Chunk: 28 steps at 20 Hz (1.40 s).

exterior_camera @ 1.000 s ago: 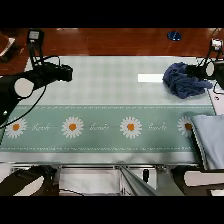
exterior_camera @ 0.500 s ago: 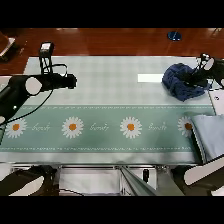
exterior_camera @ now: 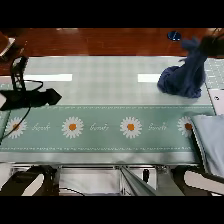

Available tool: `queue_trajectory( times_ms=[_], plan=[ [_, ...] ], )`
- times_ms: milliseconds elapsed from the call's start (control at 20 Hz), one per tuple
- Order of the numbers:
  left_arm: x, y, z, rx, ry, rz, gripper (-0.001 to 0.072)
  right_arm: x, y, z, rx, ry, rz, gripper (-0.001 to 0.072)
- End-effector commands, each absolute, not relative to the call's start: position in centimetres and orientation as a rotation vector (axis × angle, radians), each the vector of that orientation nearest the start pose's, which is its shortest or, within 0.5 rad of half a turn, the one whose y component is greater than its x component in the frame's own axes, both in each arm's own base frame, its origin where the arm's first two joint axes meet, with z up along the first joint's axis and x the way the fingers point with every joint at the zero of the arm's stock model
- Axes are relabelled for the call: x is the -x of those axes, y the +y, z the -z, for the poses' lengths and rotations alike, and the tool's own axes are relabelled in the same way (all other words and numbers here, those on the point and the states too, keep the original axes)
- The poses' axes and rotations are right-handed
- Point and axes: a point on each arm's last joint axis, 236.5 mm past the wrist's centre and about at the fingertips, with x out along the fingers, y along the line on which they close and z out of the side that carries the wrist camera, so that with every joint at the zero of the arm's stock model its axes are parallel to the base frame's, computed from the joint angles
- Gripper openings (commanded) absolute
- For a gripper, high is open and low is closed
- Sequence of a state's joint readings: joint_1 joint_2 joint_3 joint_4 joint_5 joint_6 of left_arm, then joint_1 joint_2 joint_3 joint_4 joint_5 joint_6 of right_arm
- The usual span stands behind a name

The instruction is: Fold the shirts.

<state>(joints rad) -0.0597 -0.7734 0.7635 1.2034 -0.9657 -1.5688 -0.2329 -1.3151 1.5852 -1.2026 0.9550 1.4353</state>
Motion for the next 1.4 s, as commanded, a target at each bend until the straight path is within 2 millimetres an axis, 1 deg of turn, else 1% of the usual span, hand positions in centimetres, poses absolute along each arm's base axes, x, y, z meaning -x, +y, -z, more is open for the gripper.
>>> queue_trajectory(
  times_ms=[0, 100, 150, 250, 300, 350, 400, 450, 500, 550, 650, 700, 800, 850, 950, 1000, 1050, 1100, 1150, 1250, 1300, 1350],
  plan=[
    [-26.6, -12.8, -7.1, 0.455, 0.871, 0.360, 0.0506, -45.1, -1.2, -33.4, -0.161, 0.365, -0.126, 0.0025],
    [-25.0, -13.6, -6.9, 0.461, 0.856, 0.396, 0.0506, -42.8, 0.4, -39.1, -0.126, 0.244, -0.157, 0.0025],
    [-24.6, -13.7, -6.9, 0.460, 0.850, 0.406, 0.0506, -41.6, 1.4, -41.9, -0.108, 0.182, -0.178, 0.0025],
    [-24.6, -13.7, -7.0, 0.459, 0.839, 0.407, 0.0506, -39.4, 3.4, -46.9, -0.079, 0.068, -0.224, 0.0025],
    [-24.8, -13.6, -7.1, 0.458, 0.829, 0.404, 0.0506, -38.3, 4.5, -48.9, -0.068, 0.020, -0.250, 0.0025],
    [-25.1, -13.5, -7.3, 0.461, 0.816, 0.400, 0.0506, -37.2, 5.7, -50.5, -0.060, -0.017, -0.282, 0.0025],
    [-25.3, -13.5, -7.4, 0.463, 0.806, 0.396, 0.0506, -36.3, 6.8, -51.5, -0.052, -0.037, -0.314, 0.0025],
    [-25.4, -13.4, -7.5, 0.464, 0.797, 0.394, 0.0506, -35.6, 8.1, -51.7, -0.047, -0.034, -0.351, 0.0025],
    [-25.6, -13.4, -7.6, 0.465, 0.789, 0.391, 0.0506, -35.0, 9.7, -51.0, -0.043, -0.003, -0.399, 0.0025],
    [-25.8, -13.3, -7.7, 0.466, 0.779, 0.388, 0.0506, -34.5, 11.5, -49.5, -0.035, 0.061, -0.459, 0.0025],
    [-26.3, -12.7, -7.9, 0.442, 0.752, 0.369, 0.0506, -33.5, 16.1, -45.0, -0.017, 0.225, -0.608, 0.0025],
    [-26.7, -12.1, -7.8, 0.411, 0.738, 0.351, 0.0506, -33.1, 18.1, -42.7, -0.002, 0.293, -0.665, 0.0025],
    [-27.2, -10.8, -7.5, 0.334, 0.721, 0.313, 0.0506, -32.7, 21.9, -37.3, 0.005, 0.438, -0.762, 0.0025],
    [-27.2, -10.4, -7.3, 0.313, 0.721, 0.304, 0.0506, -32.3, 23.7, -34.2, 0.007, 0.515, -0.802, 0.0025],
    [-27.1, -10.4, -7.2, 0.310, 0.728, 0.304, 0.0506, -31.3, 26.6, -28.1, 0.005, 0.660, -0.856, 0.0025],
    [-27.0, -10.5, -7.1, 0.312, 0.733, 0.304, 0.0506, -30.9, 27.5, -25.0, -0.012, 0.733, -0.861, 0.0025],
    [-26.9, -10.5, -7.0, 0.312, 0.740, 0.305, 0.0506, -30.3, 28.3, -21.6, -0.015, 0.805, -0.865, 0.0025],
    [-26.8, -10.5, -6.8, 0.328, 0.751, 0.300, 0.0506, -29.7, 28.8, -18.3, -0.024, 0.874, -0.858, 0.0025],
    [-26.6, -10.6, -6.7, 0.343, 0.765, 0.296, 0.0506, -29.0, 28.9, -14.7, -0.047, 0.954, -0.835, 0.0025],
    [-26.2, -11.1, -6.5, 0.371, 0.786, 0.307, 0.0506, -27.5, 28.9, -8.5, -0.107, 1.074, -0.798, 0.0025],
    [-26.1, -11.4, -6.6, 0.393, 0.789, 0.318, 0.0506, -26.9, 28.8, -6.2, -0.148, 1.118, -0.781, 0.0026],
    [-26.0, -11.8, -6.7, 0.415, 0.792, 0.328, 0.0506, -26.4, 28.9, -4.5, -0.177, 1.159, -0.770, 0.0079]
  ],
)
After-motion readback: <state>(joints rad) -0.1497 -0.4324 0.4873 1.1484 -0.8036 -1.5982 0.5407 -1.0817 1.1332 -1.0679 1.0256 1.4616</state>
